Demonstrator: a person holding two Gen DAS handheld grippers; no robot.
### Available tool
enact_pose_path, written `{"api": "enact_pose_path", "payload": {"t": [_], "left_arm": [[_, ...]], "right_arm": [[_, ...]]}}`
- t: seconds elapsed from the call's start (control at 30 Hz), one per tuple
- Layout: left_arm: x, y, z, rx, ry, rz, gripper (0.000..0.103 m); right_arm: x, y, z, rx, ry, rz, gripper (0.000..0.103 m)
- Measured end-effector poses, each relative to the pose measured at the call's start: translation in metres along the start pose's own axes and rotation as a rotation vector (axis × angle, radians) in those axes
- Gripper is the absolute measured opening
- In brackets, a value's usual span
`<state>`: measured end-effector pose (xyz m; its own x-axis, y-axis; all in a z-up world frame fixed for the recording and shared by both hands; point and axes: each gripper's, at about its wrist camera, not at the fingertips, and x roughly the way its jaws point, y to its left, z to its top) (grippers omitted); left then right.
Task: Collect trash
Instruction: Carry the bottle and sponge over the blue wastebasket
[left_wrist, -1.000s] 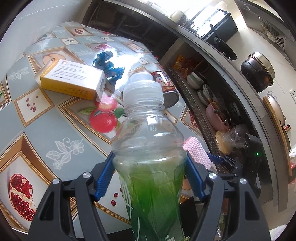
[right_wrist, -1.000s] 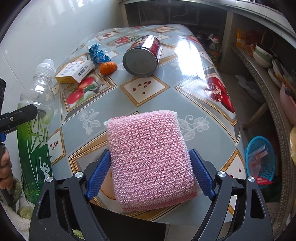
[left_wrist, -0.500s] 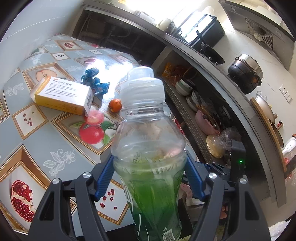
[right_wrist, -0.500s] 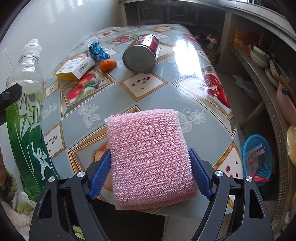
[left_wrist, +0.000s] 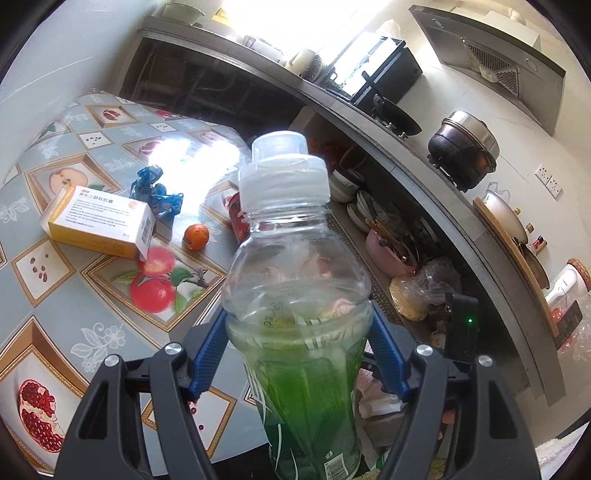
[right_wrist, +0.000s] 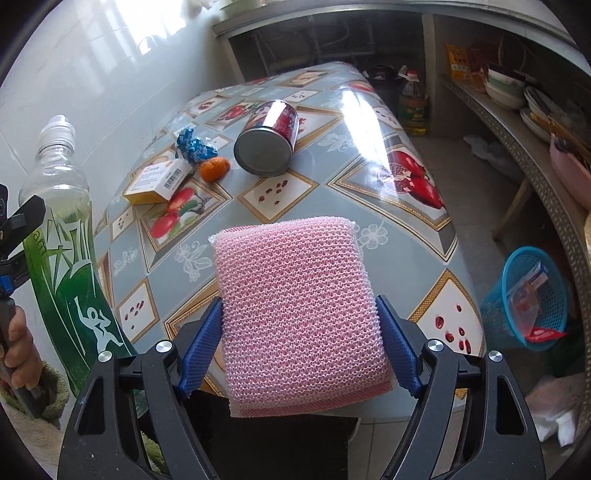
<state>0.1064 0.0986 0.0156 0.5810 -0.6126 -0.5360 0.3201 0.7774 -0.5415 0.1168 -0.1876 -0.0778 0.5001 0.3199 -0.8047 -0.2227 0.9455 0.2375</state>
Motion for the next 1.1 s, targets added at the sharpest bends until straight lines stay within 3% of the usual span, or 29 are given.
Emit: {"api": "enact_pose_path", "payload": {"t": [0.13,0.27,0.5,0.67,0.73,0.9,1.1], "left_arm": [[0.004,-0.016,0.012,0.025,-0.013,-0.037,0.069],[0.014,-0.038,0.027,0.059,-0.025,-0.083,0.070],[0.051,-0.097,0.064,0.154,-0.037,-0.180,0.070],[0.106,-0.153,0.080,0.191,0.020,-0.248,0.070],[0.135,-0.176,0.082,0.190,0.052,-0.264,0.070],[0.227,-0.215,0.080,0.138,0.167,-0.255,0.070],[0.353,-0.242,0.060,0.015,0.356,-0.156,0.070]], "right_arm": [[-0.021,-0.015,0.002,0.049,-0.071,0.017,0.075],[-0.060,-0.045,0.004,0.118,-0.185,-0.029,0.075],[-0.128,-0.125,-0.015,0.306,-0.328,-0.252,0.075],[-0.141,-0.176,-0.052,0.427,-0.306,-0.428,0.075],[-0.135,-0.194,-0.070,0.486,-0.276,-0.462,0.075],[-0.113,-0.239,-0.111,0.616,-0.202,-0.491,0.075],[-0.082,-0.278,-0.137,0.729,-0.154,-0.451,0.075]]}}
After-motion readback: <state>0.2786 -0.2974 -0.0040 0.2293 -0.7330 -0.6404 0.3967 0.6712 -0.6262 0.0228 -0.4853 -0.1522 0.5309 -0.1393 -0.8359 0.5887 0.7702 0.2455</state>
